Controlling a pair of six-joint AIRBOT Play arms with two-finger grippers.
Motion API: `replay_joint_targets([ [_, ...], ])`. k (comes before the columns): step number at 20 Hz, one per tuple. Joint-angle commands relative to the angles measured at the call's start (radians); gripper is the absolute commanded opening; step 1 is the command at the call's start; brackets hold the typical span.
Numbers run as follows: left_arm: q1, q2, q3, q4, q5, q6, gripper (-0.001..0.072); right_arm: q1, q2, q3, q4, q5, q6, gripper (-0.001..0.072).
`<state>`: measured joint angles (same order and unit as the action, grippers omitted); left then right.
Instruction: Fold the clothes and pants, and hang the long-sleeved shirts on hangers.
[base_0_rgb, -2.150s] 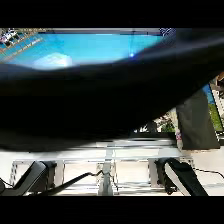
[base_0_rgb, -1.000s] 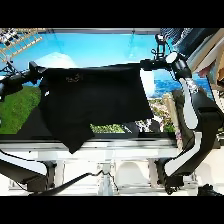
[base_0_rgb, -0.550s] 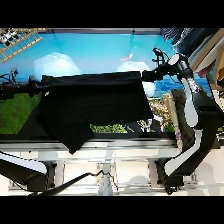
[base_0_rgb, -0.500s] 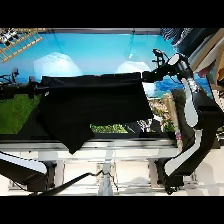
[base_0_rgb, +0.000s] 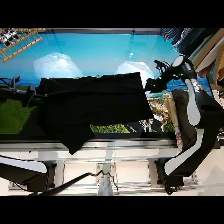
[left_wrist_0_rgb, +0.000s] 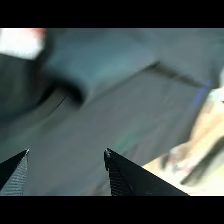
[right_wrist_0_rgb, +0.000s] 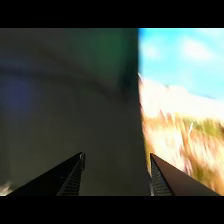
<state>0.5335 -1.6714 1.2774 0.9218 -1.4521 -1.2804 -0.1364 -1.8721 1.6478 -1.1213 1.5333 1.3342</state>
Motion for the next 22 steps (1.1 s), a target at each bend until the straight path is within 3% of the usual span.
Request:
replay_joint_targets([
  [1,0.029,0.18,-0.187,0.189,0.019,0.002,0.049,-0.093,0.063,-0.158,0.037,0.065,-0.059,0.0457],
  [7,0.027,0.409,-0.618,0.188,0.097,0.098,0.049,-0.233,0.179,-0.519,0.053,-0.003,-0.241,0.0439],
  [15,-0.066,0.426,-0.783,0.103,0.19,0.136,0.049,-0.226,0.175,-0.537,0.098,-0.02,-0.326,0.0391],
  [17,-0.088,0.426,-0.789,0.072,0.213,0.136,0.0487,-0.212,0.175,-0.537,0.107,-0.053,-0.329,0.0321],
  [18,-0.093,0.426,-0.789,0.064,0.213,0.136,0.0391,-0.202,0.175,-0.537,0.126,-0.056,-0.333,0.0311],
  [19,-0.095,0.426,-0.789,0.065,0.211,0.137,0.0211,-0.189,0.175,-0.537,0.148,-0.056,-0.341,0.0276],
  [20,-0.095,0.427,-0.789,0.064,0.208,0.137,0.011,-0.171,0.175,-0.537,0.165,-0.056,-0.353,0.0275],
  [21,-0.095,0.427,-0.789,0.064,0.203,0.137,0.0056,-0.151,0.175,-0.537,0.174,-0.056,-0.358,0.0209],
  [22,-0.093,0.427,-0.788,0.064,0.19,0.14,0.0009,-0.134,0.176,-0.537,0.179,-0.051,-0.357,0.0073],
])
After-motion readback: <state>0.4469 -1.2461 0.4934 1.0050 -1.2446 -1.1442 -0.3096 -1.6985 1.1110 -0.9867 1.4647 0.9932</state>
